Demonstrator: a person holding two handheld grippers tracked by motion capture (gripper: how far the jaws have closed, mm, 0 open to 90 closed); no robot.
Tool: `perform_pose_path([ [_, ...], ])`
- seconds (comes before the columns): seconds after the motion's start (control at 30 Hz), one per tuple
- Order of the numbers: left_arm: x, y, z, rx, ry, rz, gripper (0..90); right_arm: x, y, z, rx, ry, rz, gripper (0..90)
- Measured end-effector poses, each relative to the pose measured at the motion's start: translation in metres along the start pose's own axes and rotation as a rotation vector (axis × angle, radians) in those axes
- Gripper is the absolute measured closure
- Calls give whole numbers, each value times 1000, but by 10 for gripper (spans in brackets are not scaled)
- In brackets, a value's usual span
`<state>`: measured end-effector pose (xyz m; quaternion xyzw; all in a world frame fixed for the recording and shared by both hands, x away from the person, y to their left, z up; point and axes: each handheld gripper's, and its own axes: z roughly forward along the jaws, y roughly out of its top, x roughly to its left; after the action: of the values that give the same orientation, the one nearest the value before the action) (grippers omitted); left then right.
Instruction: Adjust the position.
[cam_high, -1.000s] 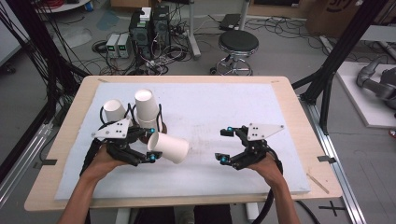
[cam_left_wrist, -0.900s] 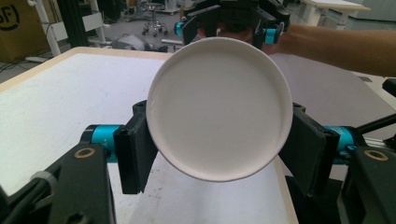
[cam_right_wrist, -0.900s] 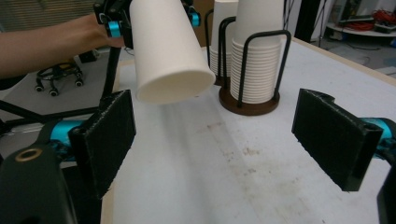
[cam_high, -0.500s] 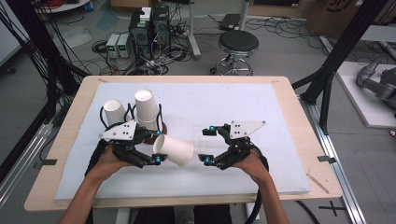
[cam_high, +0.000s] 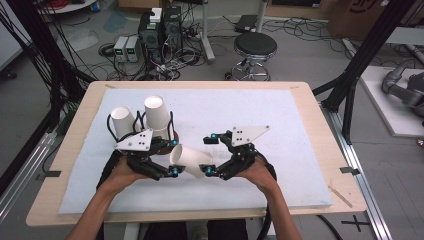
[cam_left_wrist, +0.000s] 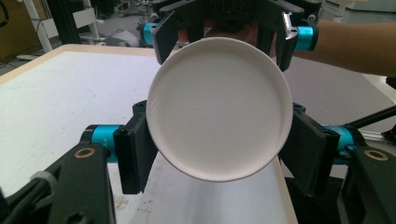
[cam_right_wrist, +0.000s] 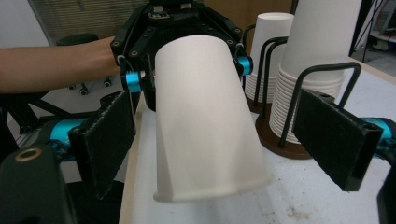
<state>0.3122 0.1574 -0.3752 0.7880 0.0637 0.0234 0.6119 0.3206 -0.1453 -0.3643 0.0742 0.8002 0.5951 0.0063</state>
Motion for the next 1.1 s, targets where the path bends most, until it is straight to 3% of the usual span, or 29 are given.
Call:
perform_pose_path([
  [0.63, -3, 2, 3, -17, -5, 8, 334, 2, 1, 30, 49, 60, 2, 142],
  [1.1, -3, 3, -2, -34, -7, 10, 334, 2, -6, 39, 99, 66, 13, 142],
])
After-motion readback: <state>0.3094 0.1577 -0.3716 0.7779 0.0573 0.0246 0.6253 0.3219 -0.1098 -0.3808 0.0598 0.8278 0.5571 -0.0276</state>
